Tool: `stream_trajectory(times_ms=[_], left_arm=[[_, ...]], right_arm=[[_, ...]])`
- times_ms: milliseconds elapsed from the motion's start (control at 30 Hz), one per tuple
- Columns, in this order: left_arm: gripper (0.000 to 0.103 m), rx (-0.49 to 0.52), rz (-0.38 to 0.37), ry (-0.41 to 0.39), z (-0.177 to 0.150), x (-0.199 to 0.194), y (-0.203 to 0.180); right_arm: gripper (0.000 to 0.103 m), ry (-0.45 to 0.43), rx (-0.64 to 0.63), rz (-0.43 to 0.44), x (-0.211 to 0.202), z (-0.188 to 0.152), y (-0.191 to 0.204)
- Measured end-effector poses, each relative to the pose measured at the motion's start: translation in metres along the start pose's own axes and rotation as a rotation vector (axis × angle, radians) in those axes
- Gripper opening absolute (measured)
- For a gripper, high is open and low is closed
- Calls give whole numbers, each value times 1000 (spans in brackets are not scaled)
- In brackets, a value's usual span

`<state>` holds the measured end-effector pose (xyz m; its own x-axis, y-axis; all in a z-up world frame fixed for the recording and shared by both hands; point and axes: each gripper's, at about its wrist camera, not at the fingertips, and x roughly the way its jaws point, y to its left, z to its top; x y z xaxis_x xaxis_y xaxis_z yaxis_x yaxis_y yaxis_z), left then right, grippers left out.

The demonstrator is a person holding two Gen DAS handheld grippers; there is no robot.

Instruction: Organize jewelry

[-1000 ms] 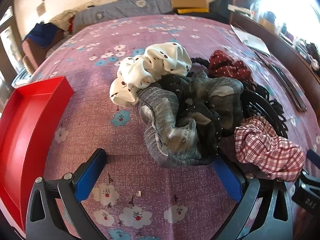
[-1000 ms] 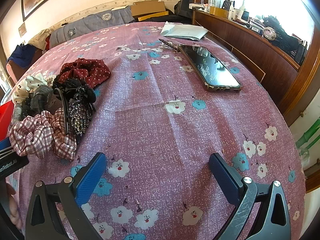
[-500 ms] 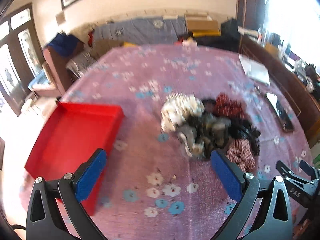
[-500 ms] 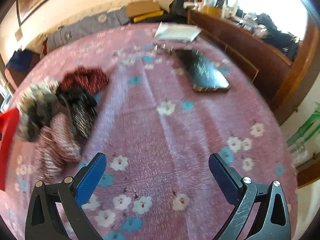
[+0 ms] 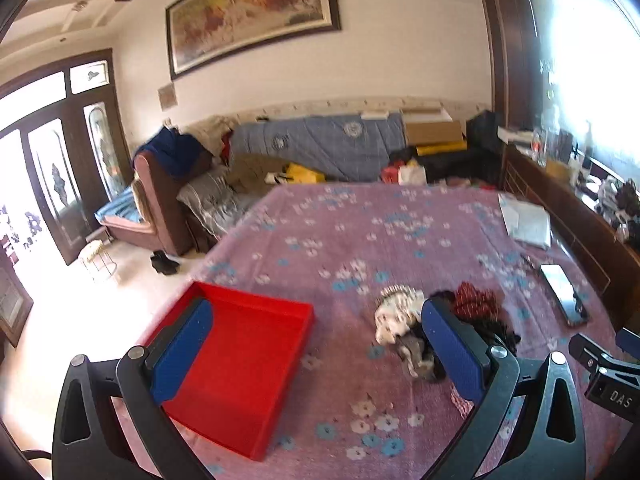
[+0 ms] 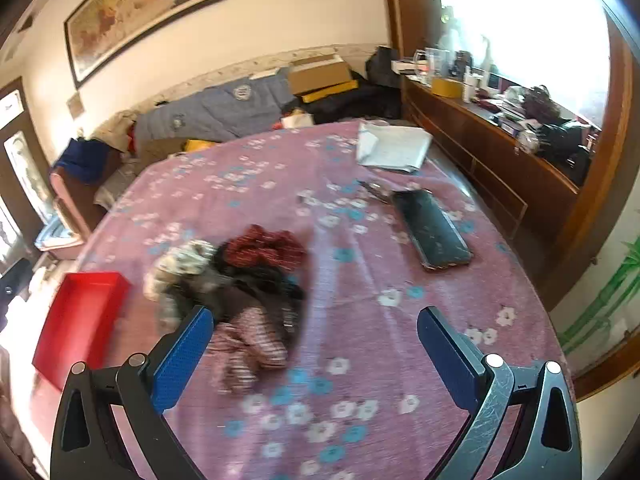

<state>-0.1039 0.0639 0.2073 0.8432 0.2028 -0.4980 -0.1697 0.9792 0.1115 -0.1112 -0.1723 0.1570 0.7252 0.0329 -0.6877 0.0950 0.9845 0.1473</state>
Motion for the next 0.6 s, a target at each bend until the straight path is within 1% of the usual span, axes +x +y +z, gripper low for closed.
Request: stream_trajectory(times_ms=[67, 133, 200, 367, 533, 600], left_arm=[[103, -4, 2, -18, 6, -7, 4], [103, -22, -10, -49, 13, -19, 12], [103, -36, -16, -80, 20, -28, 17], [103, -60, -26, -137, 32, -45, 29], [103, -72, -28, -148, 38, -59, 36], [103, -74, -23, -128, 39, -58, 36]], right_arm=[[103, 2, -28, 13, -7, 6, 11], [103, -6, -54, 6, -14, 11, 20], [103, -31, -57, 2, -23, 17, 26], [103, -67, -77, -31, -37, 27, 37], [103, -148, -103, -65, -53, 29, 46], [103, -162, -104, -71, -57, 29, 46]])
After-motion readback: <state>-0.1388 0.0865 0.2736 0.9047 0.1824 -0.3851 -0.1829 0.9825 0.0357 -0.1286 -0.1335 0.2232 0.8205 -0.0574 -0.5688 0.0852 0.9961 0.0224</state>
